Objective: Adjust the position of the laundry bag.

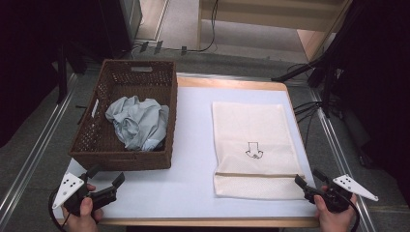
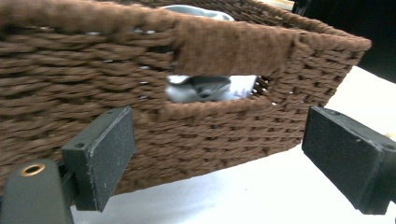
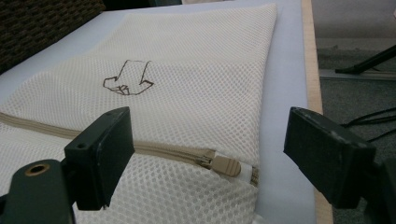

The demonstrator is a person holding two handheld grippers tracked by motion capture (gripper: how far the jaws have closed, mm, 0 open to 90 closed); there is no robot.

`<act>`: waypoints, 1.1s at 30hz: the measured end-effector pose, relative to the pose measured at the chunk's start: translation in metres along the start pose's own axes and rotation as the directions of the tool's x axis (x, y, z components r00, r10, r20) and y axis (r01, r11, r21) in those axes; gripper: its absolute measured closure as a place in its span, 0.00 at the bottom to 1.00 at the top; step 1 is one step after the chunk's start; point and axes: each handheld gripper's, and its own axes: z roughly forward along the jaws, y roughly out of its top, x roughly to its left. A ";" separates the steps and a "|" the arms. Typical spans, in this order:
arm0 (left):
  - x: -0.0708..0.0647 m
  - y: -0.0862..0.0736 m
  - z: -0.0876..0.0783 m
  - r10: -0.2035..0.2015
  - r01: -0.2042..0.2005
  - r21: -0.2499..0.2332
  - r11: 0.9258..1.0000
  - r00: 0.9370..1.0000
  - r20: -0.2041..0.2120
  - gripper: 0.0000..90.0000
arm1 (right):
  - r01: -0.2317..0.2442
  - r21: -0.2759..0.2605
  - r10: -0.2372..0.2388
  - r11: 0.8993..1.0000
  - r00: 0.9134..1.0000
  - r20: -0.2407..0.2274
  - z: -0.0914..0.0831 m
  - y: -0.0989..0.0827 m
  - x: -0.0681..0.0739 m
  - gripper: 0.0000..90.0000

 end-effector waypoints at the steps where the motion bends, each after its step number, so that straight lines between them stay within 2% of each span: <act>1: -0.004 0.000 0.001 0.005 -0.005 0.003 1.000 1.000 -0.001 0.11 | 0.006 -0.001 -0.006 1.000 1.000 -0.002 0.000 0.001 0.000 0.18; 3: -0.008 0.001 0.003 0.011 -0.011 0.006 1.000 1.000 0.003 0.11 | 0.011 -0.002 -0.011 1.000 1.000 -0.007 0.001 0.003 0.002 0.18; 4: -0.017 0.001 0.007 0.018 -0.018 0.012 1.000 1.000 0.014 0.12 | 0.012 -0.003 -0.012 1.000 1.000 -0.007 0.002 0.005 0.003 0.18; 5: -0.021 0.002 0.008 0.018 -0.018 0.018 1.000 1.000 0.018 0.13 | 0.011 0.000 -0.011 1.000 1.000 -0.009 0.003 0.006 0.003 0.19; 6: -0.028 0.003 0.012 0.008 -0.009 0.026 1.000 0.999 0.047 0.14 | 0.004 0.005 -0.004 1.000 1.000 -0.007 0.004 0.007 0.003 0.20; 10: -0.055 0.006 0.021 0.064 -0.069 0.039 0.997 0.992 0.108 0.15 | -0.009 0.008 0.009 1.000 1.000 0.000 0.009 0.015 0.003 0.22; 12: -0.067 0.006 0.026 0.072 -0.078 0.037 0.996 0.988 0.137 0.15 | -0.008 0.008 0.008 1.000 1.000 0.005 0.011 0.018 0.003 0.23; 13: -0.067 0.006 0.026 0.072 -0.078 0.037 0.996 0.988 0.137 0.15 | -0.008 0.008 0.008 1.000 1.000 0.005 0.011 0.018 0.003 0.23; 14: -0.077 0.007 0.032 0.087 -0.094 0.040 0.995 0.984 0.153 0.15 | -0.012 0.011 0.012 1.000 1.000 0.007 0.014 0.021 0.003 0.24; 17: -0.085 0.006 0.041 0.091 -0.100 0.047 0.994 0.981 0.170 0.15 | -0.008 0.020 0.008 1.000 1.000 0.004 0.017 0.024 0.003 0.24; 18: -0.093 0.004 0.049 0.099 -0.111 0.057 0.992 0.978 0.183 0.15 | 0.000 0.023 0.000 1.000 1.000 0.012 0.020 0.026 0.003 0.25; 21: -0.108 0.002 0.061 0.111 -0.128 0.069 0.989 0.971 0.211 0.15 | 0.003 0.035 -0.004 0.999 1.000 0.027 0.024 0.031 0.001 0.27; 23: -0.119 0.001 0.069 0.119 -0.140 0.074 0.987 0.966 0.230 0.15 | -0.008 0.043 0.006 0.999 0.999 0.037 0.027 0.033 -0.001 0.31; 25: -0.122 0.001 0.072 0.121 -0.142 0.076 0.987 0.964 0.237 0.16 | -0.019 0.048 0.017 0.999 0.999 0.042 0.030 0.035 -0.003 0.31; 28: -0.143 0.000 0.089 0.133 -0.164 0.095 0.982 0.954 0.267 0.16 | -0.031 0.061 0.028 0.998 0.998 0.064 0.040 0.039 -0.007 0.36; 29: -0.143 0.000 0.089 0.133 -0.164 0.095 0.982 0.954 0.267 0.16 | -0.035 0.065 0.031 0.997 0.997 0.064 0.042 0.040 -0.007 0.38; 30: -0.151 -0.001 0.095 0.139 -0.173 0.100 0.980 0.949 0.281 0.16 | -0.037 0.067 0.032 0.997 0.997 0.067 0.046 0.041 -0.008 0.41; 31: -0.151 -0.001 0.095 0.139 -0.173 0.100 0.980 0.949 0.281 0.16 | -0.037 0.067 0.032 0.997 0.997 0.067 0.046 0.041 -0.008 0.41; 33: -0.159 -0.003 0.102 0.153 -0.193 0.110 0.975 0.944 0.293 0.16 | -0.037 0.074 0.031 0.997 0.996 0.078 0.052 0.042 -0.008 0.42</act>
